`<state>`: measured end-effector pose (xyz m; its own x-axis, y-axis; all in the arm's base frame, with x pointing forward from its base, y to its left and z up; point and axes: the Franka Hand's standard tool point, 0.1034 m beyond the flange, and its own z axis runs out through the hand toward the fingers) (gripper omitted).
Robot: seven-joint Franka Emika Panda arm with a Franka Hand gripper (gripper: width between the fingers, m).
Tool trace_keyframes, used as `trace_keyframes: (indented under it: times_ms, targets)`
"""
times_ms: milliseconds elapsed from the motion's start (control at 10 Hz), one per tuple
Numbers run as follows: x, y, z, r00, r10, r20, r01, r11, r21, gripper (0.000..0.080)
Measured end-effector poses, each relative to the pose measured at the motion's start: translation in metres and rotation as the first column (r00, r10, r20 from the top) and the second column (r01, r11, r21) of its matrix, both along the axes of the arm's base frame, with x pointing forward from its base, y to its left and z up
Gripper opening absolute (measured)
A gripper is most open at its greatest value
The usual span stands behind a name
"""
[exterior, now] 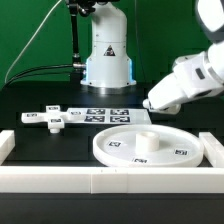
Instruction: Assemble round table
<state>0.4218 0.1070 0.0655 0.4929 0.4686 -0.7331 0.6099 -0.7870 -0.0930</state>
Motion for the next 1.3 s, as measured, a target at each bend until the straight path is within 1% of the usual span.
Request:
trace_keyframes:
  times_ms: [100, 200, 300, 400, 500, 600, 700, 800, 900, 1000, 1100, 1200, 1300]
  targets:
    - [0.012, -0.005, 0.016, 0.999, -0.009, 0.048, 0.008, 1.0, 0.019, 0.0407]
    - [0.01, -0.002, 0.007, 0.997, -0.005, 0.08, 0.002, 0.999, 0.041, 0.0407]
    - [0.014, -0.001, 0.001, 0.991, -0.005, 0.134, -0.006, 0.997, 0.08, 0.0408]
    - [0.017, -0.003, 0.004, 0.984, -0.012, 0.179, -0.006, 0.995, 0.101, 0.0409]
    - [0.022, -0.004, 0.005, 0.97, -0.027, 0.24, -0.005, 0.991, 0.135, 0.0409]
    - [0.023, -0.011, 0.017, 0.965, -0.071, 0.251, 0.034, 0.988, 0.149, 0.0409]
    - [0.041, -0.012, 0.04, 0.959, -0.071, 0.274, 0.03, 0.988, 0.152, 0.0409]
    - [0.056, -0.008, 0.055, 0.946, -0.07, 0.316, 0.018, 0.986, 0.166, 0.0409]
    - [0.066, -0.006, 0.064, 0.926, -0.075, 0.371, 0.004, 0.982, 0.189, 0.0409]
    - [0.072, -0.005, 0.059, 0.879, -0.103, 0.466, -0.02, 0.967, 0.252, 0.0409]
    - [0.067, -0.01, 0.057, 0.854, -0.117, 0.506, -0.032, 0.96, 0.278, 0.0409]
    - [0.072, -0.011, 0.057, 0.818, -0.147, 0.556, -0.043, 0.949, 0.313, 0.0409]
    - [0.073, -0.015, 0.057, 0.811, -0.192, 0.553, -0.009, 0.94, 0.34, 0.0409]
